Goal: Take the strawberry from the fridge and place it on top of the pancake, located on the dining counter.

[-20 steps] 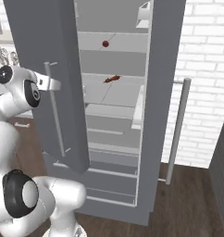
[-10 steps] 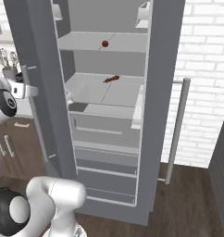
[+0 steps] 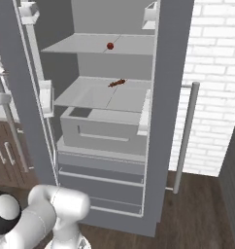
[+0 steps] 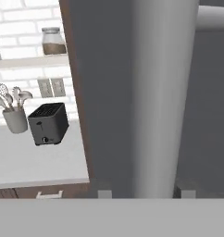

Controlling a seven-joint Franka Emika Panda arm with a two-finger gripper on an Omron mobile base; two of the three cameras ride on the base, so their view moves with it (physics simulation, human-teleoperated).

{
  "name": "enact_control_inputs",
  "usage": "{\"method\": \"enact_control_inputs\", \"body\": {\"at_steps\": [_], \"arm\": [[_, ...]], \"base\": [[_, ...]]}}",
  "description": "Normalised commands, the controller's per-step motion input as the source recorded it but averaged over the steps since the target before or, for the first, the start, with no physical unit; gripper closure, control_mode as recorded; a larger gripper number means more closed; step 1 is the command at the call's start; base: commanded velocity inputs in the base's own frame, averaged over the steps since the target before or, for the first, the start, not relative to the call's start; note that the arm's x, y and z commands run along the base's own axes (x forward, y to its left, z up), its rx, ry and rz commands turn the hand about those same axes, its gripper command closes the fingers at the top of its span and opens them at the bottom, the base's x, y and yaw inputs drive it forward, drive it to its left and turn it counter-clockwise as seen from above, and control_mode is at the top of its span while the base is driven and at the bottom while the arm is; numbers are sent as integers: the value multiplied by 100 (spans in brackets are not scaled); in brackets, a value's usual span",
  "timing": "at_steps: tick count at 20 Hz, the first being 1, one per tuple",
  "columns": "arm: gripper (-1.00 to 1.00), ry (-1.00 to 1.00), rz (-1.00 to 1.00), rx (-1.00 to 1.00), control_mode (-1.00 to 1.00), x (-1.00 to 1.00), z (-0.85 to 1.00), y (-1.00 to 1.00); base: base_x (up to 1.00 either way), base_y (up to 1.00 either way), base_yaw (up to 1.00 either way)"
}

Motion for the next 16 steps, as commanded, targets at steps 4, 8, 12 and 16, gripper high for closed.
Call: {"method": "enact_control_inputs", "body": {"at_steps": [4, 8, 12, 16], "arm": [[100, -5, 0, 0, -100, 0, -19, 100], [100, -4, 0, 0, -100, 1, -34, 100], [100, -9, 0, 0, -100, 2, -23, 100], [100, -9, 0, 0, -100, 8, -12, 100]], "base": [[0, 0, 0], [0, 0, 0], [0, 0, 0], [0, 0, 0]]}}
